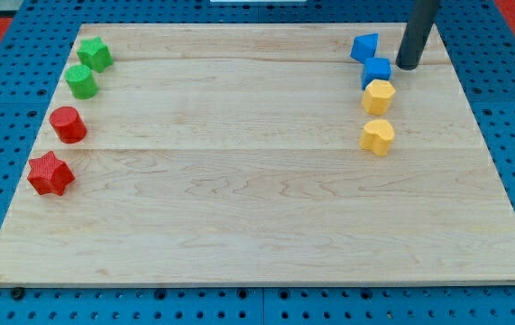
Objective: Arrange the blue triangle and blue cube in a vertical line at the top right side of the board
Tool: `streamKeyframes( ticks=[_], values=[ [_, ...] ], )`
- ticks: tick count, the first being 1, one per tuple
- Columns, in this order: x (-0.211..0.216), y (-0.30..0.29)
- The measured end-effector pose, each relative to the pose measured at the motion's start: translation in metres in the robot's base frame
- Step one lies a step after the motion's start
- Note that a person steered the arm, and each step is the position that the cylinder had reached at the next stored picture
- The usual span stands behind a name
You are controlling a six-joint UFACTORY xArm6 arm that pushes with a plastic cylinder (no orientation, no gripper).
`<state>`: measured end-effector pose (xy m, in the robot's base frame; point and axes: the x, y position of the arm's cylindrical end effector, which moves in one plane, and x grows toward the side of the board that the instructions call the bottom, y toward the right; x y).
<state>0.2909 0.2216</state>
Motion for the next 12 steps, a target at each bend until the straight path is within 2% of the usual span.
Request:
streamKeyframes(
  ticks=[2,4,5,7,12],
  values=[
    [-0.022,0.002],
    [-0.049,-0.028],
    [-0.049,-0.047],
    [-0.022,0.01],
    [-0.022,0.013]
  ],
)
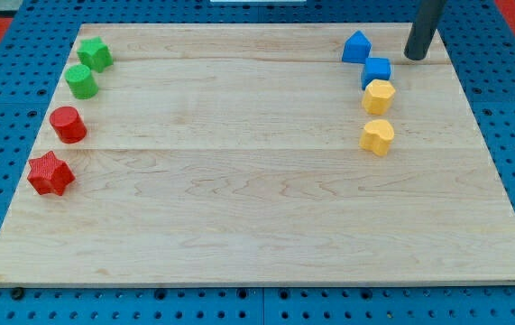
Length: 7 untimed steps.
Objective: Arrange the blue triangle and blue cube in a vertical line at the top right side of the board
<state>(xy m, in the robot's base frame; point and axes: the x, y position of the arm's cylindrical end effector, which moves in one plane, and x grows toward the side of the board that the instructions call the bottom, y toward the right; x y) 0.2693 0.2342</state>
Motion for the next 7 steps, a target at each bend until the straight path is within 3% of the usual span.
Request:
streamKeyframes(
  ticks=[3,5,7],
  values=[
    [0.004,0.025],
    [0.044,-0.06],
    [0.062,-0.042]
  ],
)
